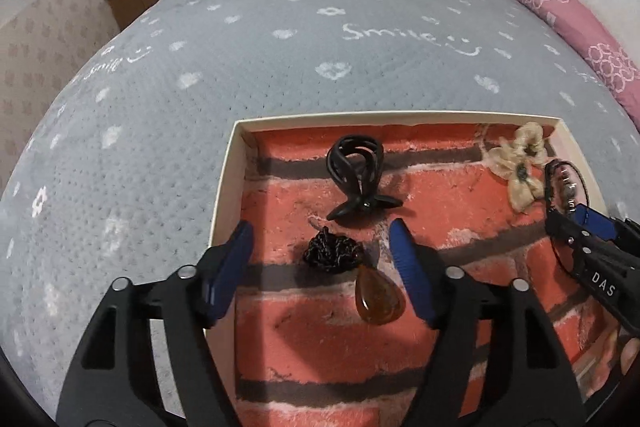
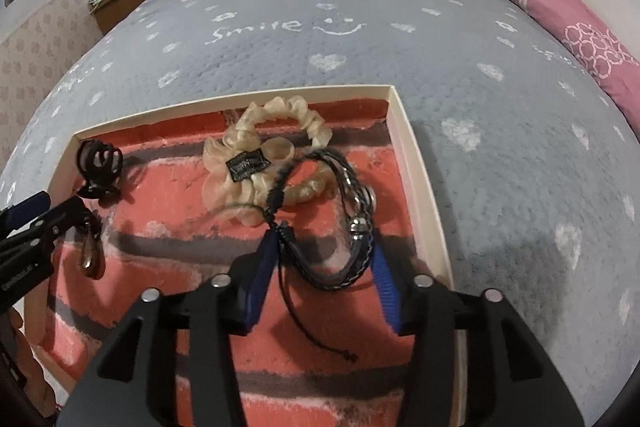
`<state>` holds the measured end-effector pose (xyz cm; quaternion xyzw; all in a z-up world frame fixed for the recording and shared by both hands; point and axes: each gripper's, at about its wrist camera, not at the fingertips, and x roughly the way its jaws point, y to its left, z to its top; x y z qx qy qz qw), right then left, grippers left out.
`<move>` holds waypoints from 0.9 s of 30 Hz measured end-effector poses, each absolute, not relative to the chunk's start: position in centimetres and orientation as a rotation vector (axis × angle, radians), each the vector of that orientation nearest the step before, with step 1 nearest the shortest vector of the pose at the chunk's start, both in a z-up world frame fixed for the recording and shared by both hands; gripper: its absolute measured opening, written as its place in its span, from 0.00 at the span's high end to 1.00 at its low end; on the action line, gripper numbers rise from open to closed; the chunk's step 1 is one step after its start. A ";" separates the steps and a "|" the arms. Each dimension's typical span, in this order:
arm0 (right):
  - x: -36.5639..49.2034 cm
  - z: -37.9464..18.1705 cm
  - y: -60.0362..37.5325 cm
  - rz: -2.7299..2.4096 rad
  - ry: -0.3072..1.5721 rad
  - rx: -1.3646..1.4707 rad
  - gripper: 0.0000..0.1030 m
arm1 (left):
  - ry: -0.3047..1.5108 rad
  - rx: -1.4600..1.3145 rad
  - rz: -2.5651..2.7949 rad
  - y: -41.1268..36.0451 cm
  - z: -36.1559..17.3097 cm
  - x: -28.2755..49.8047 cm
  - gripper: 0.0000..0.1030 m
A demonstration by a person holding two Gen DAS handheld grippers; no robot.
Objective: Organize jewelry
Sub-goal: 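Open the left tool in the tray while the right tool releases the braided bracelet, then move the left tool toward the black elastic while the right tool approaches the orange scrunchie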
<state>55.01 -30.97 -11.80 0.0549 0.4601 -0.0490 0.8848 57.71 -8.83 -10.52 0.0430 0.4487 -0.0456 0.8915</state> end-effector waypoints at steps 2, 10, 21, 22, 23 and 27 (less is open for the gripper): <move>54.3 -10.8 -30.9 -0.093 0.926 0.101 0.39 | 0.905 0.105 -0.099 -8.6 -9.6 57.0 0.21; 50.6 -5.0 -31.1 -0.098 0.804 0.062 0.16 | 0.751 0.098 -0.120 -7.1 -3.2 52.5 0.05; 42.2 0.0 -32.5 -0.134 0.675 0.073 0.09 | 0.616 0.088 -0.078 -4.6 3.7 43.3 0.05; 41.0 0.3 -32.7 -0.137 0.668 0.069 0.09 | 0.613 0.085 -0.079 -4.6 3.8 42.7 0.05; 40.1 0.6 -32.9 -0.138 0.662 0.068 0.09 | 0.615 0.080 -0.080 -4.3 4.0 41.7 0.05; 36.5 1.1 -34.1 -0.166 0.644 0.069 0.09 | 0.619 0.070 -0.072 -3.5 3.9 38.6 0.05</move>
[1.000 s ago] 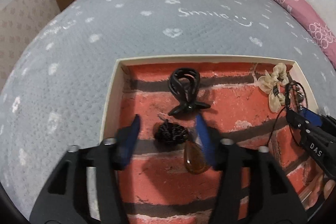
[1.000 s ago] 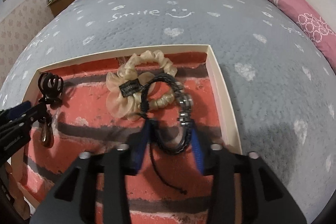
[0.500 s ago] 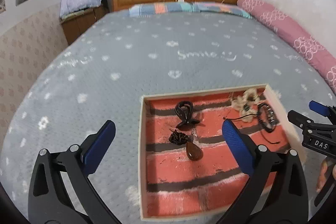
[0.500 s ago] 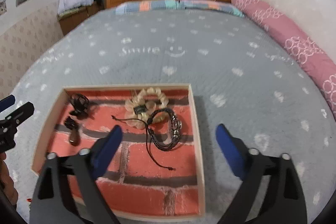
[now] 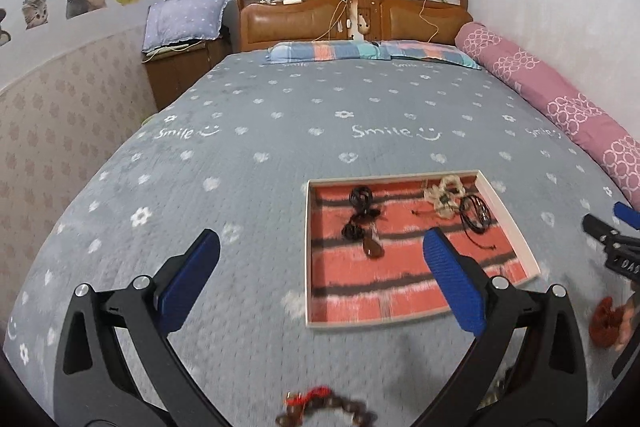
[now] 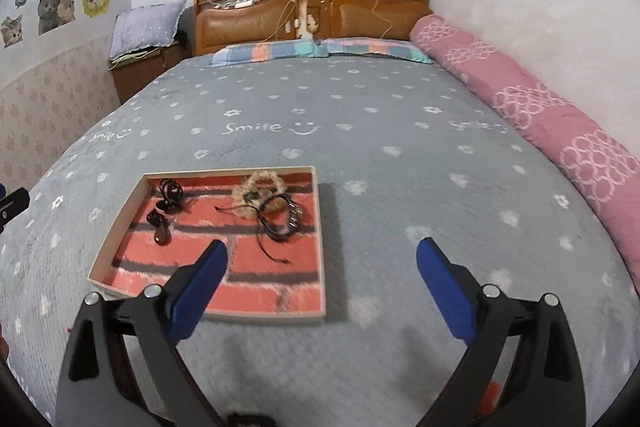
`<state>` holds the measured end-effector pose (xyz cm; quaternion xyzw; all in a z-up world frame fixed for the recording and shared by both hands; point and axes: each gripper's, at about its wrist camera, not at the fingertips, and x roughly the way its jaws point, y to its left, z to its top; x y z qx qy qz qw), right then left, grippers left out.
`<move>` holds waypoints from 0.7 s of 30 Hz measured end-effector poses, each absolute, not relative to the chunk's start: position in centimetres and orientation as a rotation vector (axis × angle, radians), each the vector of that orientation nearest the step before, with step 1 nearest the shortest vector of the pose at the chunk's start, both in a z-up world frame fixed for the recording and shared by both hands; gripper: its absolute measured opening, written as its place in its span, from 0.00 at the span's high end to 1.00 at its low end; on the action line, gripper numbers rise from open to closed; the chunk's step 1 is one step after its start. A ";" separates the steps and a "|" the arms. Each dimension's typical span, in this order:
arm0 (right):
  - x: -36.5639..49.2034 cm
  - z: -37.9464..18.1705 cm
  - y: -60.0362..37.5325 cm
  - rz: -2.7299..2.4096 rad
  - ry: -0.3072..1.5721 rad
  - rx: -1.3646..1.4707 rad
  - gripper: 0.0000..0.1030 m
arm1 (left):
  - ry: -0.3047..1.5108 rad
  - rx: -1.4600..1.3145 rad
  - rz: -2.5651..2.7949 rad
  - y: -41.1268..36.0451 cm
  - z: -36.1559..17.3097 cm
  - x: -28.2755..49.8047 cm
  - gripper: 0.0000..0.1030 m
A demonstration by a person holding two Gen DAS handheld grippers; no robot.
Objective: Organize jewelry
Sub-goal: 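Move the left tool toward the black elastic while the right tool approaches the orange scrunchie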
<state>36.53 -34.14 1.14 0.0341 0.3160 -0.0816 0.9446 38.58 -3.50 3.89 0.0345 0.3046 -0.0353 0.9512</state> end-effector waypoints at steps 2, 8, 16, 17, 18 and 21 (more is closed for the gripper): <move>34.7 1.3 -35.0 -0.176 0.636 0.078 0.09 | 0.616 0.069 -0.063 -3.2 3.7 37.3 0.05; 30.4 1.3 -37.4 -0.249 0.640 0.078 0.09 | 0.647 0.033 -0.084 -2.4 2.4 33.6 0.05; 26.2 0.2 -39.5 -0.287 0.647 0.083 0.09 | 0.659 0.038 -0.117 -3.1 0.4 29.1 0.05; 25.9 -0.1 -39.6 -0.291 0.648 0.089 0.09 | 0.659 0.038 -0.117 -3.1 0.1 28.8 0.05; 25.5 -0.3 -39.7 -0.293 0.647 0.093 0.09 | 0.660 0.037 -0.120 -3.1 -0.2 28.4 0.05; 24.6 -1.3 -39.8 -0.295 0.647 0.097 0.09 | 0.666 0.033 -0.126 -3.0 -1.2 27.5 0.05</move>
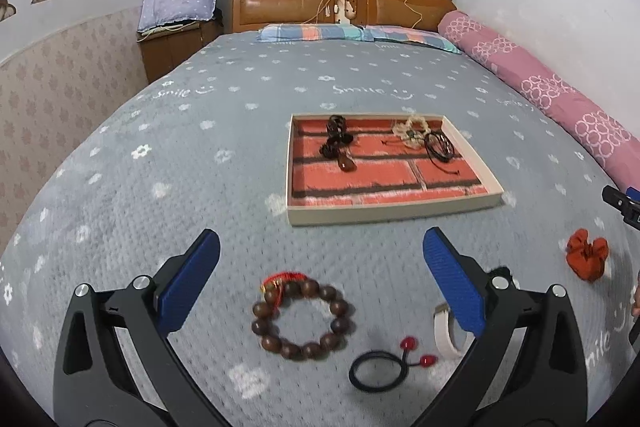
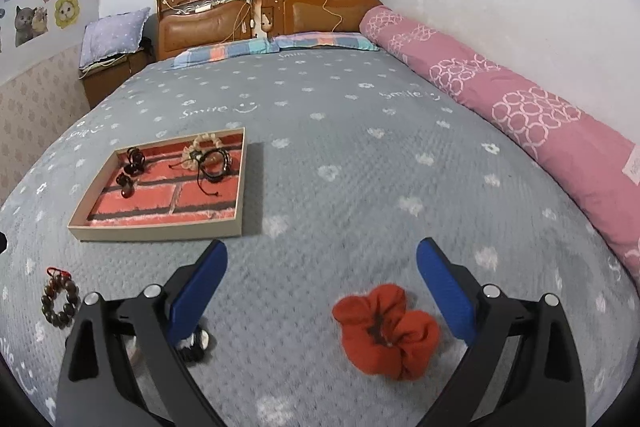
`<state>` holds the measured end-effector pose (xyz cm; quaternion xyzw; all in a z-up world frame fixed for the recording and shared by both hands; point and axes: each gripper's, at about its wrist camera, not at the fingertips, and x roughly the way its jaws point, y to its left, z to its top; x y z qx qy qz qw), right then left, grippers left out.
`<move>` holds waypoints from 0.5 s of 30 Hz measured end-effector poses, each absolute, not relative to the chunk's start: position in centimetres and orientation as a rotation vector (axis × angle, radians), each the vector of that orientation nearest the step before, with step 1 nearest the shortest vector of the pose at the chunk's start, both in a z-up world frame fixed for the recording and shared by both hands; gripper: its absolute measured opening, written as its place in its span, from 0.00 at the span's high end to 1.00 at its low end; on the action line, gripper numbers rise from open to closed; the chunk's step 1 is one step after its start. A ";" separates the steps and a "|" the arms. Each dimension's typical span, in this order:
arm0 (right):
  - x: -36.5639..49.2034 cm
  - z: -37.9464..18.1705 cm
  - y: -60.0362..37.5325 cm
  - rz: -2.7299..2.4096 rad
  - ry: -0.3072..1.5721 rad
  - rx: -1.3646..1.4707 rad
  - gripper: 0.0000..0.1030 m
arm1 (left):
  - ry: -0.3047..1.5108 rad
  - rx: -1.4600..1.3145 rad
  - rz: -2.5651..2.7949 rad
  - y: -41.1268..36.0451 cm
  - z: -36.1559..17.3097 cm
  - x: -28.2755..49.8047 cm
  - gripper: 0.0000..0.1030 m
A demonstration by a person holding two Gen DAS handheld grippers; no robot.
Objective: Organize jewelry
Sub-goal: 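Move the left tool toward the black elastic while the right tool approaches the orange scrunchie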
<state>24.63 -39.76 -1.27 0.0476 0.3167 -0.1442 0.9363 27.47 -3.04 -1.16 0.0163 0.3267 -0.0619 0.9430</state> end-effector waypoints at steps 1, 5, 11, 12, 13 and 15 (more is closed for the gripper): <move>24.4 -1.7 -39.7 -0.298 0.650 0.095 0.09 | 0.673 0.029 -0.127 -2.9 -1.6 27.2 0.05; 23.5 -2.8 -39.9 -0.313 0.649 0.086 0.09 | 0.695 0.012 -0.132 -2.5 -2.7 26.5 0.05; 22.7 -3.6 -41.8 -0.340 0.670 0.087 0.09 | 0.712 0.001 -0.128 -2.3 -4.2 25.2 0.05; 22.6 -3.7 -42.1 -0.343 0.672 0.089 0.09 | 0.714 -0.001 -0.130 -2.4 -4.4 25.0 0.05; 22.5 -3.9 -42.6 -0.349 0.676 0.094 0.09 | 0.716 -0.001 -0.133 -2.4 -4.6 24.9 0.05; 22.3 -4.2 -43.2 -0.353 0.680 0.099 0.09 | 0.722 -0.004 -0.133 -2.6 -5.3 24.5 0.05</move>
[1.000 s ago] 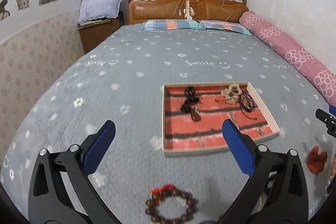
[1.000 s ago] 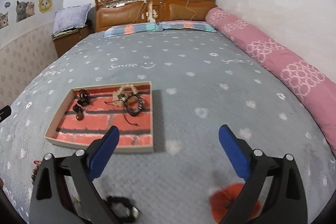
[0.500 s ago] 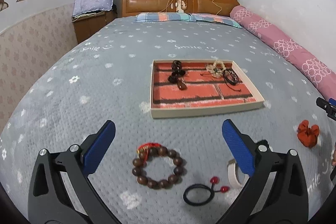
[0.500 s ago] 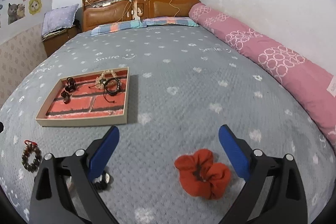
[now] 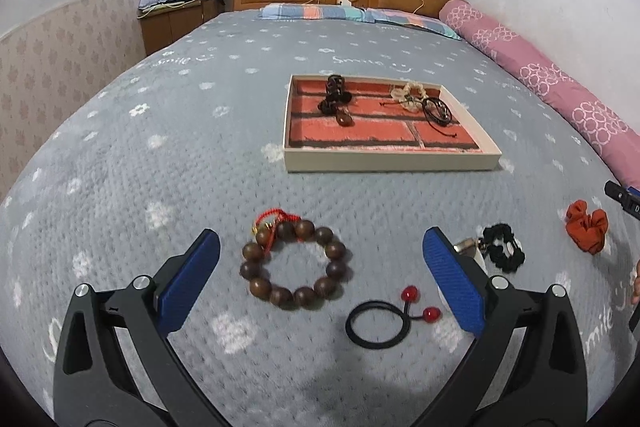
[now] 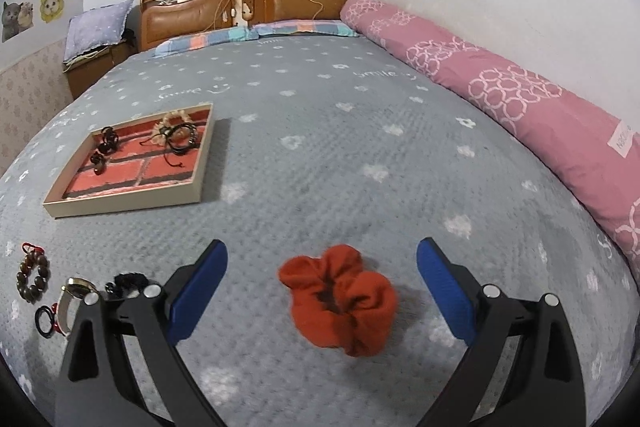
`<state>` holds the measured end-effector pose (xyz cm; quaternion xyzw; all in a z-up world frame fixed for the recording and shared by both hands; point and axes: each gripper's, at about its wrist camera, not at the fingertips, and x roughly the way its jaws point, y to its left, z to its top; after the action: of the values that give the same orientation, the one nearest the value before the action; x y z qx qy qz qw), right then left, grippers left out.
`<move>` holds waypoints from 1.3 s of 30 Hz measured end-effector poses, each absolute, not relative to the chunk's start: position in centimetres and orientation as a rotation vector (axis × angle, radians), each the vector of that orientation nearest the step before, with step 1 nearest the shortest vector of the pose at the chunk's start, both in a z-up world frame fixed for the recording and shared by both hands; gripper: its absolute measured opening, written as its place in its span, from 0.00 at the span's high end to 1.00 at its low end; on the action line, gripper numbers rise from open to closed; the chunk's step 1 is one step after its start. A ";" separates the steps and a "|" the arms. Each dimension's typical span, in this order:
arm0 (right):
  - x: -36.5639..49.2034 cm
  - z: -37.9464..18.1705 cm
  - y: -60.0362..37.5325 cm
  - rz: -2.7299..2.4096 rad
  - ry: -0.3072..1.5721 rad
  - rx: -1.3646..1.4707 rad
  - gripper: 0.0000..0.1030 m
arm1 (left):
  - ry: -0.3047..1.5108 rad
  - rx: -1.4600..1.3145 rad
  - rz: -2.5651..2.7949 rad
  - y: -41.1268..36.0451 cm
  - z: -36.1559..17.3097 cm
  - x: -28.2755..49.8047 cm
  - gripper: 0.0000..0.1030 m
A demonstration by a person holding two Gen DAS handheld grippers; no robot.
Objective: Organize jewelry
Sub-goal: 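Move the left tool toward the black elastic while the right tool approaches the orange scrunchie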
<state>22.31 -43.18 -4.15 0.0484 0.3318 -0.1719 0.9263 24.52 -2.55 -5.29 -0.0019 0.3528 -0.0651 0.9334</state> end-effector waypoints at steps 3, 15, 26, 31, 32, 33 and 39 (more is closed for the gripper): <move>22.1 -4.6 -43.7 -0.356 0.687 0.101 0.09 | 0.738 -0.011 -0.141 -2.7 -6.4 24.2 0.05; 22.4 -7.0 -41.8 -0.332 0.719 0.085 0.09 | 0.782 -0.016 -0.166 -2.9 -9.4 23.0 0.10; 22.3 -7.3 -41.2 -0.345 0.721 0.065 0.09 | 0.823 -0.006 -0.170 -3.0 -11.7 22.8 0.14; 21.7 -6.2 -44.0 -0.387 0.707 0.105 0.09 | 0.842 -0.014 -0.169 -3.3 -12.1 23.0 0.17; 21.5 -6.1 -44.4 -0.392 0.703 0.111 0.09 | 0.845 -0.016 -0.174 -3.3 -12.1 23.0 0.20; 21.3 -6.0 -44.8 -0.397 0.699 0.114 0.09 | 0.844 -0.016 -0.176 -3.3 -12.2 23.0 0.20; 21.2 -6.7 -47.2 -0.439 0.723 0.121 0.10 | 0.864 -0.026 -0.174 -3.3 -13.2 23.0 0.20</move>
<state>21.20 -47.20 -6.73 0.0588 0.3505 -0.2128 0.9102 23.02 -3.30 -13.17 -0.0126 0.4182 -0.0844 0.9043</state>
